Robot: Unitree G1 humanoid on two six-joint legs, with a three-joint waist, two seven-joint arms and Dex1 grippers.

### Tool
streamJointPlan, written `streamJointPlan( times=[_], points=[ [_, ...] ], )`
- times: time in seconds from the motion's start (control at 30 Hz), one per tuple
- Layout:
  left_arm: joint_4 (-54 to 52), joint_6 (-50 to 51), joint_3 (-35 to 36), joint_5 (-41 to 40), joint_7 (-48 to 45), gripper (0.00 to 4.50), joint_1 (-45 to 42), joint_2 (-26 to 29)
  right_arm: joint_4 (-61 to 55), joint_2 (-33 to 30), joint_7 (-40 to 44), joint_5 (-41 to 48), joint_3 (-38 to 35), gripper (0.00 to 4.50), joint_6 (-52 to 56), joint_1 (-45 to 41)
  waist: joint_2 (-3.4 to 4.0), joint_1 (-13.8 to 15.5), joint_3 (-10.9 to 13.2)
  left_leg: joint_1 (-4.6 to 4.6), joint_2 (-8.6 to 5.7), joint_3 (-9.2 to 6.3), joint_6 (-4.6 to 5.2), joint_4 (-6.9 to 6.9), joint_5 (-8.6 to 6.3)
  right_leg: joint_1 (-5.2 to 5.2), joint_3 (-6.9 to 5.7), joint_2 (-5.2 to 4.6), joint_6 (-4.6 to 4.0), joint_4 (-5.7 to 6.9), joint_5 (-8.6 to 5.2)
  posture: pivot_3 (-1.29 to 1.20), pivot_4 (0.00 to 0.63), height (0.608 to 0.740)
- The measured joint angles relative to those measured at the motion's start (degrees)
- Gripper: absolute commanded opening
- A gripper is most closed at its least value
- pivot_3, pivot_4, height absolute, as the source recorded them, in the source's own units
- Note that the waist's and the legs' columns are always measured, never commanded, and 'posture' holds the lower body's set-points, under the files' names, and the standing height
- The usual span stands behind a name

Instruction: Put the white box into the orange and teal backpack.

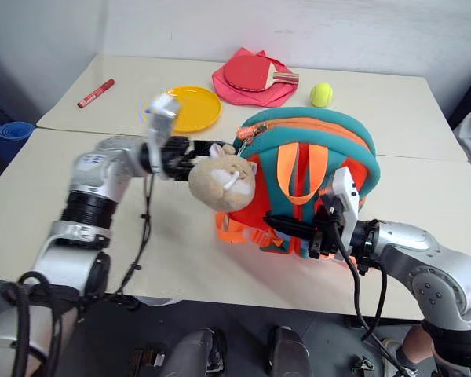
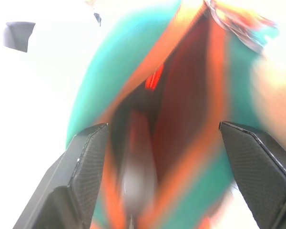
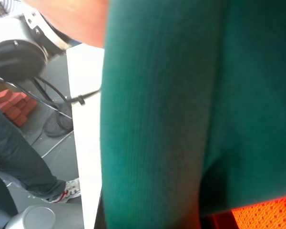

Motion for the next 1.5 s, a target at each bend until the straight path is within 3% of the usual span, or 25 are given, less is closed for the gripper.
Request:
streamJointPlan(
  times=[0.17,0.43,0.6,0.7,0.8,0.87,1.1,1.37,1.5],
  points=[
    [-5.4,-2.8,0.7,-0.4,-0.6,3.9,3.7,2.9,2.0,0.1,1.0,-2.3,0.2,0.0,-1.2,-0.1,0.0,0.9,0.0,-0.04,-0.08,-0.04,0.16,0.14,-0.1,0.09,0.22,-0.14,0.02,-0.05,0.01,0.0,0.15,0.74],
    [-31.7,2.1,3.0,-6.9,6.0,3.9,12.8,0.2,3.9,1.2,1.8,-5.0,1.5,0.0,-2.4,-0.2,0.01,1.0,0.0,0.02,-0.04,-0.12,0.14,0.3,-0.11,0.21,0.38,-0.13,0.03,0.04,0.02,0.0,0.15,0.74],
    [-36.2,0.1,2.0,-6.7,12.3,3.9,16.4,-4.5,4.1,1.5,2.2,-5.5,1.5,0.0,-2.6,-0.2,0.01,1.0,0.0,0.01,-0.01,-0.13,0.14,0.38,-0.11,0.21,0.38,-0.11,0.03,0.08,0.02,0.0,0.15,0.74],
    [-36.1,-7.0,0.3,-2.1,14.6,3.9,17.4,-5.8,4.1,1.6,2.3,-5.9,1.5,0.0,-2.6,-0.2,0.01,1.1,0.0,0.01,-0.01,-0.12,0.12,0.37,-0.12,0.2,0.36,-0.11,0.03,0.04,0.02,0.0,0.15,0.74],
    [-35.4,-14.3,-1.3,2.6,18.1,3.32,18.5,-8.4,4.1,2.2,2.2,-6.4,1.5,0.0,-2.6,-0.2,0.0,1.2,0.0,0.0,-0.02,-0.12,0.13,0.37,-0.12,0.21,0.36,-0.12,0.02,0.04,0.03,0.0,0.15,0.74],
    [-35.4,-16.5,-2.0,3.7,19.3,2.7,18.6,-9.4,4.1,2.6,2.1,-6.6,1.5,0.0,-2.6,-0.2,0.0,1.2,0.0,-0.01,-0.02,-0.12,0.13,0.38,-0.12,0.21,0.36,-0.13,0.02,0.04,0.03,0.0,0.15,0.74],
    [-34.1,-16.8,-1.3,2.2,18.0,0.98,18.9,-6.0,4.0,3.5,1.8,-7.0,1.5,0.0,-2.6,0.0,0.0,1.1,0.0,0.0,0.0,-0.14,0.13,0.37,-0.12,0.2,0.35,-0.12,0.02,0.04,0.03,0.0,0.15,0.74],
    [-14.2,-8.9,4.0,0.4,14.4,0.81,6.3,6.5,2.7,4.9,0.9,-3.7,-1.1,0.0,-2.6,1.4,0.0,1.0,0.0,-0.02,0.0,-0.1,0.15,0.34,-0.16,0.15,0.14,-0.06,0.02,0.05,0.03,0.0,0.15,0.74],
    [-8.9,-4.6,4.3,1.4,11.7,0.81,6.5,11.3,1.4,4.2,-0.7,-2.8,-4.5,0.0,-2.6,4.6,0.0,1.0,0.0,0.0,-0.05,0.03,0.15,0.18,-0.18,0.09,0.05,-0.06,0.03,0.0,0.03,0.0,0.15,0.74]
  ],
)
